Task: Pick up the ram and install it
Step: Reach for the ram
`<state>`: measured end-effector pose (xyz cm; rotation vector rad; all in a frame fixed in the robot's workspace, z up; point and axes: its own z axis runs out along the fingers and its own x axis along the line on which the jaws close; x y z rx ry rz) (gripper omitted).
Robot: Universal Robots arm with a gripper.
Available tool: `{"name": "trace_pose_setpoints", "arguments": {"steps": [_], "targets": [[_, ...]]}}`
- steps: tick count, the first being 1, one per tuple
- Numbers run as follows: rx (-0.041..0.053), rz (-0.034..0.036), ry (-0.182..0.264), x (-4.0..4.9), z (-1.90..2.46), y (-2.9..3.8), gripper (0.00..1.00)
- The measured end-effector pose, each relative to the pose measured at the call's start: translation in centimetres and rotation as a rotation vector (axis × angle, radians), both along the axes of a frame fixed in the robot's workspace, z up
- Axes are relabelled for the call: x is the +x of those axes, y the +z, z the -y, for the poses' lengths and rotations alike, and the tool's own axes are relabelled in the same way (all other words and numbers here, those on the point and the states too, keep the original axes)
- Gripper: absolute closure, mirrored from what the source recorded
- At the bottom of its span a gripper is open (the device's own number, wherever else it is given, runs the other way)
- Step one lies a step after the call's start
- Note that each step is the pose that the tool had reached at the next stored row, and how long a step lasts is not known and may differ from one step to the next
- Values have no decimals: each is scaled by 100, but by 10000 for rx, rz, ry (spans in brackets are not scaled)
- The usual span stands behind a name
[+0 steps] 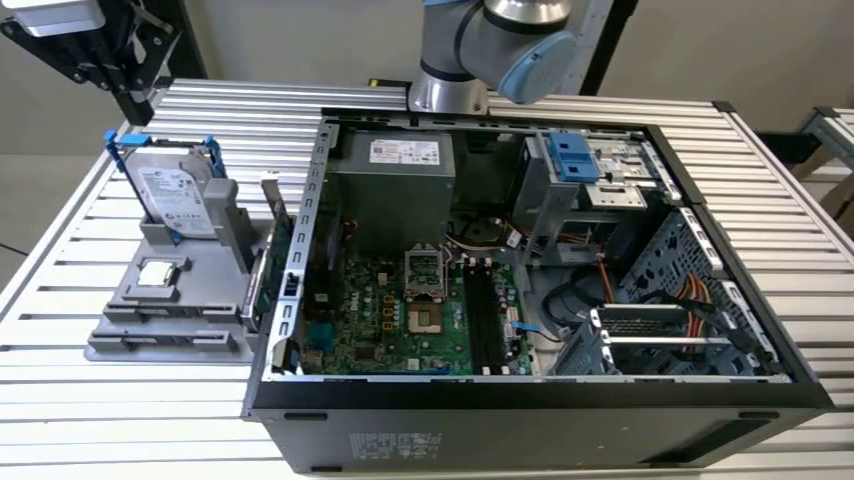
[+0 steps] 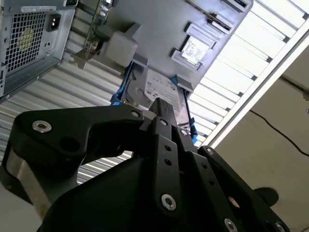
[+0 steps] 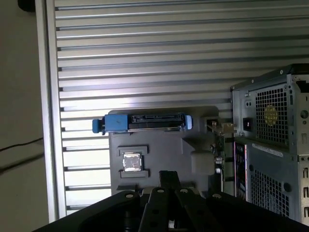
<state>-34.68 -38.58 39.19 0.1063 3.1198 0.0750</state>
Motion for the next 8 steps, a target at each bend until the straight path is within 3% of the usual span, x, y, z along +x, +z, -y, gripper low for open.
{"name": "trace_pose_setpoints", "arguments": {"steps": [8], "targets": [[0,0,0,0,50,-1,100]]}}
